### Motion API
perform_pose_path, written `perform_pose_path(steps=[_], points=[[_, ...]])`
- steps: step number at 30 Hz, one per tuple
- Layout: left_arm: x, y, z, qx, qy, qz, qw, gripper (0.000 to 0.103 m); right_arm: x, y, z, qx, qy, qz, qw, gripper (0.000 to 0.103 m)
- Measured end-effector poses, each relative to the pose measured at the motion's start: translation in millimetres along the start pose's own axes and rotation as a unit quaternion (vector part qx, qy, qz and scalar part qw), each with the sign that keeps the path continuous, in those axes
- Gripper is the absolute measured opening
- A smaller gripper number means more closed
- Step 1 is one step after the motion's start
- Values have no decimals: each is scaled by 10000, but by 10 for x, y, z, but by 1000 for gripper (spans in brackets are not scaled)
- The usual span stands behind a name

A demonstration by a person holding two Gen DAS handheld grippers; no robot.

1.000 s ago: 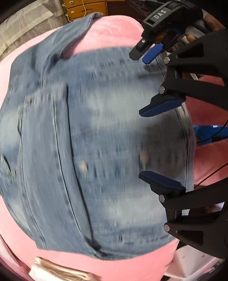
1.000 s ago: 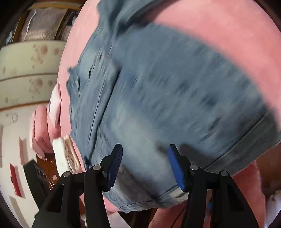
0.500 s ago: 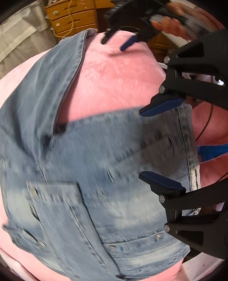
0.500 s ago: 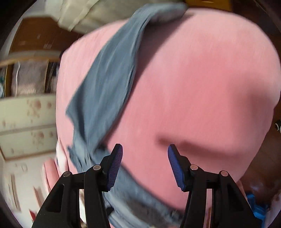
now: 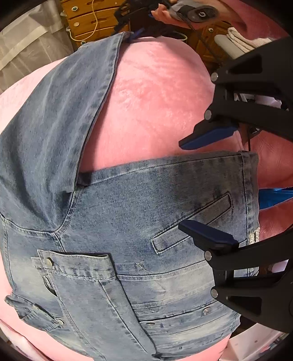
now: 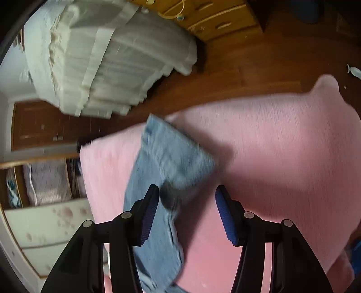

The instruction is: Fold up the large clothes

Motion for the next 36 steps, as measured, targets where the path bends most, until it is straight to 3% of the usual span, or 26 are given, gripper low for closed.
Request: perform_pose_path(steps=[2, 5, 9, 14, 19, 23, 28, 34, 36], points=[[-43, -48, 24, -20, 101, -19, 9999, 62, -269, 123, -236, -14, 36, 40, 10000, 19], [-100, -3, 150, 37, 328, -32, 9995, 62, -427, 335, -460, 64, 209, -292, 9993, 14], [-163, 105, 401, 121, 539, -117, 9984, 62, -411, 681, -413, 603, 525, -596, 9950, 12], [-270, 242, 797, 143, 683, -268, 9972, 62, -254, 1198, 247, 1214, 1502, -1176, 9741, 11], [-330, 352, 1323, 195, 914, -490, 9944, 62, 27, 1639, 1185, 1087, 2565, -1807, 9433, 11], [-357, 359, 1775, 279, 1022, -548, 9929, 62, 448, 1986, 1872, 646, 3093, -2250, 9217, 11], [-373, 348, 2324, 337, 1046, -641, 9919, 62, 1300, 2361, 2818, -196, 3832, -2512, 8886, 11], [-386, 557, 3111, 471, 1047, -747, 9906, 62, 2829, 2504, 3745, -1399, 4803, -2567, 8270, 10], [-398, 594, 3324, 466, 1009, -707, 9913, 62, 3413, 2313, 3953, -1569, 5122, -2084, 8183, 10]])
Point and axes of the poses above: each gripper's, at about its wrist camera, not at the fingertips, and y roughly against the way its jaws point, z to its left, x to its underside, the point moved 3 cm from there along -y, roughly the way its jaws point, and after that the axes turned 12 degrees about y, right-handed, at the moved point
